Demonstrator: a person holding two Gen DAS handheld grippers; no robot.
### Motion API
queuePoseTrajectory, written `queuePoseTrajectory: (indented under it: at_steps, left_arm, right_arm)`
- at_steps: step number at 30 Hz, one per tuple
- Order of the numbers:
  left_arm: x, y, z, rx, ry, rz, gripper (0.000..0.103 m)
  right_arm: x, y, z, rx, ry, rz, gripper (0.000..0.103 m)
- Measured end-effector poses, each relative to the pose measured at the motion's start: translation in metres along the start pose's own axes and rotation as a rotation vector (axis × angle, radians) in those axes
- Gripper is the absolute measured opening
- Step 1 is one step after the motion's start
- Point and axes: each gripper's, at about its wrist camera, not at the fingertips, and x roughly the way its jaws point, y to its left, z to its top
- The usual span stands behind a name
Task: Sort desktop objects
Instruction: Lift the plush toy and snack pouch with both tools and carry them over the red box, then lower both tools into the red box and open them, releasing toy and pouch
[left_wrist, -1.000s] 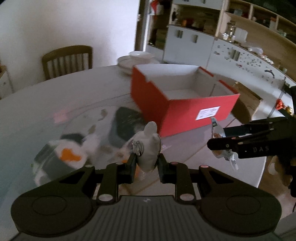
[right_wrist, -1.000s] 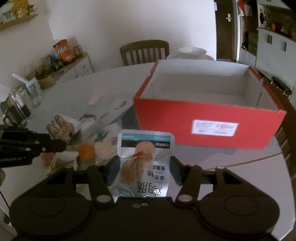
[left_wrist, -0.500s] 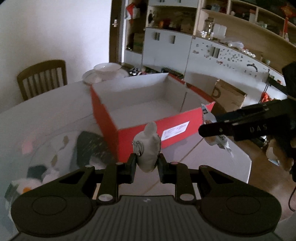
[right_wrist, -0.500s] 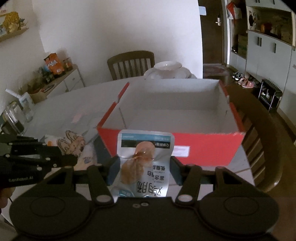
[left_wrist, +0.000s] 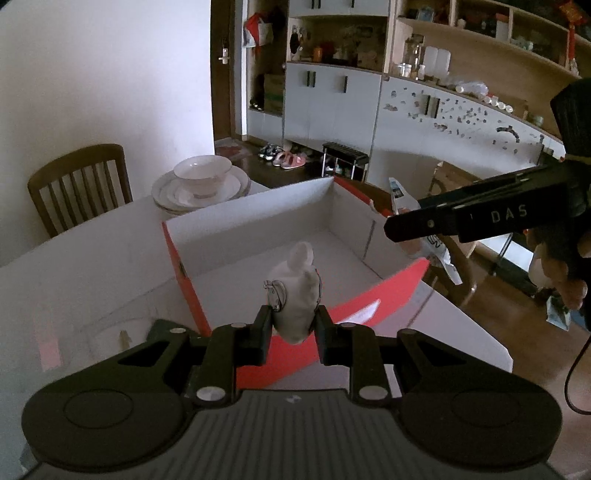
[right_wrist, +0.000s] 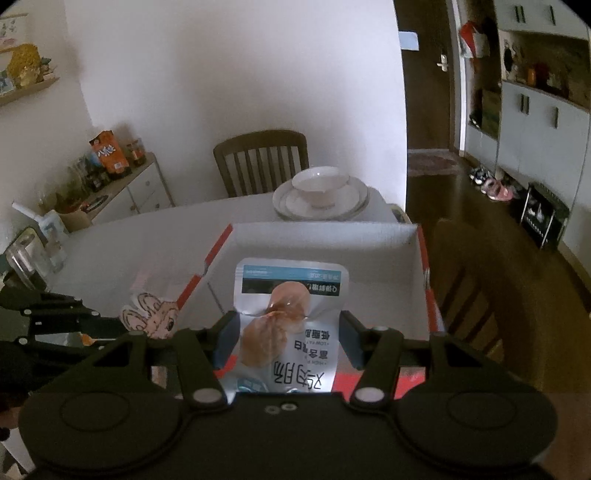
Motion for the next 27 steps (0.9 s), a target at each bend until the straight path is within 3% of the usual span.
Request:
queuePoseTrajectory:
  at_steps: [17,27]
  left_arm:
    - [0.081,0.023,0.047,-0.029,0.118,0.032,0.023]
    - [0.143,0.031,0.056,-0.027,0.284,0.003,0.023]
  right_arm:
    - [0.072,-0.032,0.031,-0.075,0.064,-0.024,0.057]
    - [0.117,-0.04,0.025,-0.117,0.167,-0.027,0.057]
